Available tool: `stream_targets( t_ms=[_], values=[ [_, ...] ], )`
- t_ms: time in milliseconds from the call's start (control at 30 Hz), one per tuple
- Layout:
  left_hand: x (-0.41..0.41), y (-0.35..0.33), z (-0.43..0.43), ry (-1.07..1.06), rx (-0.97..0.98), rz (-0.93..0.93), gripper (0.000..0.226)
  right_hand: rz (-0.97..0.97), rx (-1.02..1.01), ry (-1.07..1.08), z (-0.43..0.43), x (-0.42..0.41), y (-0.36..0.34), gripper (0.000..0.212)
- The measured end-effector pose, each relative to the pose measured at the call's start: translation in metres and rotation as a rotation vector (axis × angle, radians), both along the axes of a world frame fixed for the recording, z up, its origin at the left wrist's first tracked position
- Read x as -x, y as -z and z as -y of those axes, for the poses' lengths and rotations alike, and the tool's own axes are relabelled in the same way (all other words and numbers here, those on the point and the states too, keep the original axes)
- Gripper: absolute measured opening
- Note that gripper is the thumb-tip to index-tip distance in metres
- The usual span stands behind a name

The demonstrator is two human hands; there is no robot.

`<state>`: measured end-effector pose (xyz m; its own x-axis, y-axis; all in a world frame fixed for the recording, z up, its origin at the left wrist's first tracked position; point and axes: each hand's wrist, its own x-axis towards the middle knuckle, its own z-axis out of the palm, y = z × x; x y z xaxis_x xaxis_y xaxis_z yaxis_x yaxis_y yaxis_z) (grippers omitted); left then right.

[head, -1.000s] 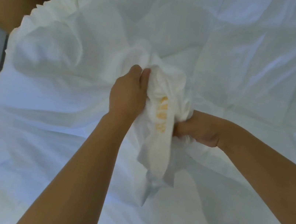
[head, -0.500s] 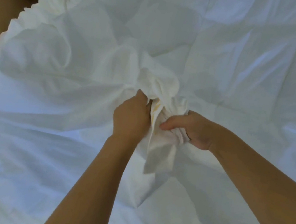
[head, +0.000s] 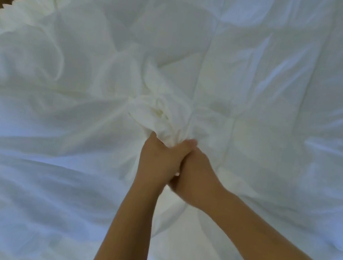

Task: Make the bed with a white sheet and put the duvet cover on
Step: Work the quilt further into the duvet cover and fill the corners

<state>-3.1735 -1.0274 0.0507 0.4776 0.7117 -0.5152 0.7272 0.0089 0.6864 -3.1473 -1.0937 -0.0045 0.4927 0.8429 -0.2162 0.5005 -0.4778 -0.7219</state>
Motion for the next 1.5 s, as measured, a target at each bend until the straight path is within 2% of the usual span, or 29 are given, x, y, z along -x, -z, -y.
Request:
stream_targets(
  t_ms=[100,133,200,267,300,333,400,433,467,533,567,600,700,767,833,900,967,1100,1167,1200,1267,1333,1400,1433,1467,1500],
  values=[
    [-0.003,0.006,-0.006,-0.036,-0.079,0.058,0.007,-0.262,-0.184,0.034,0.024,0.008,0.007,0.074],
    [-0.006,0.005,-0.007,-0.048,-0.087,0.092,0.006,-0.332,-0.233,0.039,0.034,0.009,0.004,0.081],
    [-0.008,0.004,-0.009,0.026,-0.06,0.178,0.034,-0.35,-0.355,0.098,0.051,0.01,0.005,0.079],
    [-0.009,0.003,-0.009,0.163,-0.011,0.194,0.048,-0.233,-0.389,0.247,0.062,0.005,0.018,0.061],
    [-0.008,0.003,-0.009,0.21,0.005,0.193,0.051,-0.144,-0.28,0.287,0.067,0.001,0.03,0.056],
    [-0.007,0.004,-0.009,0.224,0.015,0.199,0.052,-0.041,-0.044,0.256,0.073,-0.005,0.044,0.063],
    [-0.002,0.005,-0.009,0.188,0.019,0.205,0.048,0.138,0.57,0.039,0.089,-0.014,0.073,0.096],
    [0.001,0.007,-0.008,0.169,0.025,0.215,0.044,0.212,0.733,-0.047,0.096,-0.015,0.082,0.101],
    [0.004,0.008,-0.006,0.167,0.04,0.226,0.041,0.29,0.794,-0.093,0.1,-0.018,0.086,0.096],
    [0.01,0.011,-0.003,0.172,0.064,0.235,0.039,0.447,0.724,-0.079,0.095,-0.031,0.082,0.064],
    [0.013,0.016,-0.003,0.148,0.067,0.228,0.04,0.458,0.683,-0.065,0.09,-0.043,0.079,0.048],
    [0.014,0.019,-0.002,0.107,0.067,0.217,0.036,0.376,0.582,-0.048,0.084,-0.055,0.077,0.039],
    [0.015,0.029,0.002,0.016,0.056,0.165,0.011,0.054,0.291,0.057,0.046,-0.089,0.05,0.037],
    [0.018,0.032,0.004,0.008,0.061,0.146,0.019,-0.031,0.074,0.218,0.011,-0.097,0.02,0.031],
    [0.019,0.029,0.006,-0.016,0.125,0.169,0.03,-0.213,-0.066,0.314,-0.02,-0.097,-0.008,0.024],
    [0.019,0.028,0.005,0.011,0.198,0.208,0.044,-0.461,-0.157,0.404,-0.042,-0.092,-0.026,0.018],
    [0.015,0.031,0.007,0.026,0.167,0.233,0.059,-0.696,-0.211,0.503,-0.053,-0.087,-0.037,0.016],
    [-0.005,0.039,0.01,-0.276,-0.092,0.207,0.048,-0.885,-0.279,0.525,-0.058,-0.088,-0.048,0.022],
    [-0.009,0.039,0.007,-0.372,-0.086,0.249,0.041,-0.964,-0.333,0.405,-0.048,-0.087,-0.045,0.043],
    [-0.009,0.036,0.003,-0.399,-0.075,0.288,0.038,-0.875,-0.375,0.34,-0.036,-0.085,-0.042,0.056],
    [-0.01,0.027,-0.009,-0.422,-0.095,0.353,0.039,-0.408,-0.422,0.231,-0.002,-0.076,-0.028,0.078],
    [-0.012,0.018,-0.025,-0.496,-0.111,0.394,0.036,0.038,-0.247,0.082,0.036,-0.068,-0.003,0.106],
    [-0.016,0.009,-0.041,-0.592,-0.052,0.386,0.013,0.173,0.018,-0.066,0.061,-0.06,0.015,0.123],
    [-0.016,0.004,-0.047,-0.615,-0.015,0.366,0.003,0.215,0.073,-0.094,0.064,-0.057,0.018,0.124],
    [-0.015,0.0,-0.051,-0.602,-0.004,0.348,0.006,0.275,0.058,-0.081,0.062,-0.057,0.018,0.118],
    [-0.013,-0.004,-0.052,-0.557,-0.009,0.322,0.009,0.375,-0.034,-0.028,0.055,-0.059,0.014,0.099]
  ],
)
